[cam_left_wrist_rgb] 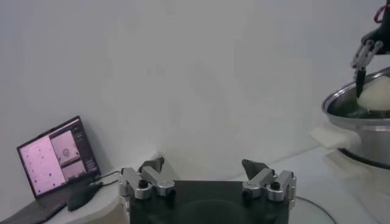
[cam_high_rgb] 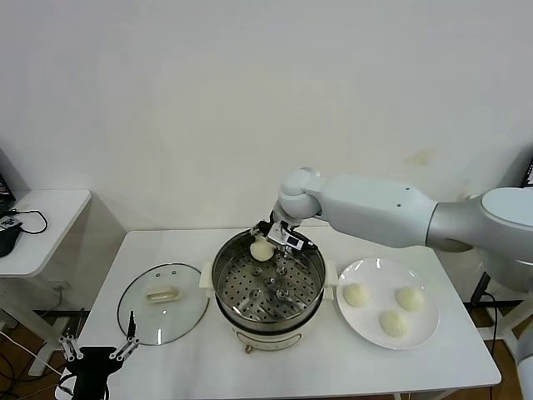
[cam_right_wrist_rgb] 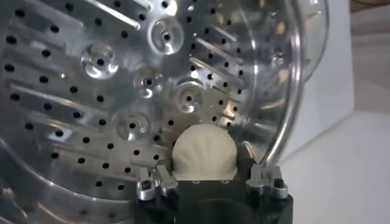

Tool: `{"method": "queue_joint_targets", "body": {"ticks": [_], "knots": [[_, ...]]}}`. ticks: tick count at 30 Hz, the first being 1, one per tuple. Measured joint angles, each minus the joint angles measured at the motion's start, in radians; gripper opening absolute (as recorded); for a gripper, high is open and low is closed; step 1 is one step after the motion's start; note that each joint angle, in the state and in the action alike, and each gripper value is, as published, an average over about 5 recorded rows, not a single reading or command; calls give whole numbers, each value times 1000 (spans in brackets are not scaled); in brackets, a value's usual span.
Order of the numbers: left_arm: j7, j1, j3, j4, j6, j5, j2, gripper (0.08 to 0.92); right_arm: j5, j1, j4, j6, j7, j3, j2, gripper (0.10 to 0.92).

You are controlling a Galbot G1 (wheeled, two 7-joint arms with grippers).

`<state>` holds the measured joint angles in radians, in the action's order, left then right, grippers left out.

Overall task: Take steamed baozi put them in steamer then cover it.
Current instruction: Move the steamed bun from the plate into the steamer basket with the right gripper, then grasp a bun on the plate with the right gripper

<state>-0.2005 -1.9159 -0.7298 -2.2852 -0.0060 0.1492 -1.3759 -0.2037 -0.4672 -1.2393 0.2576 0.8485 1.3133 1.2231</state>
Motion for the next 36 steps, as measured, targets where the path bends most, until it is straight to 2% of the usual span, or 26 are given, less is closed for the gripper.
{"method": "queue_joint_targets", "body": {"ticks": [2,7,10,16,22,28,36], "knots": [[0,-2,-2,-3,0,0,0,823,-18,7,10,14,-5,0,6,665],[0,-3,-4,-9,0,0,-1,823,-43,11,20,37,-13,-3,14,779],[0,-3,-4,-11,0,0,0,823,-39,2,15,39,-9,-5,10,816],[0,-6,-4,-12,1,0,2,823,47,-47,-39,-8,27,-3,-23,823],[2,-4,-4,-16,2,-2,7,823,180,-124,-140,-138,84,-18,-109,823],[5,-2,-11,-20,5,-7,18,823,282,-190,-250,-298,123,-31,-242,823],[6,0,-5,-15,5,-1,29,823,319,-211,-383,-481,148,-37,-478,823]]}}
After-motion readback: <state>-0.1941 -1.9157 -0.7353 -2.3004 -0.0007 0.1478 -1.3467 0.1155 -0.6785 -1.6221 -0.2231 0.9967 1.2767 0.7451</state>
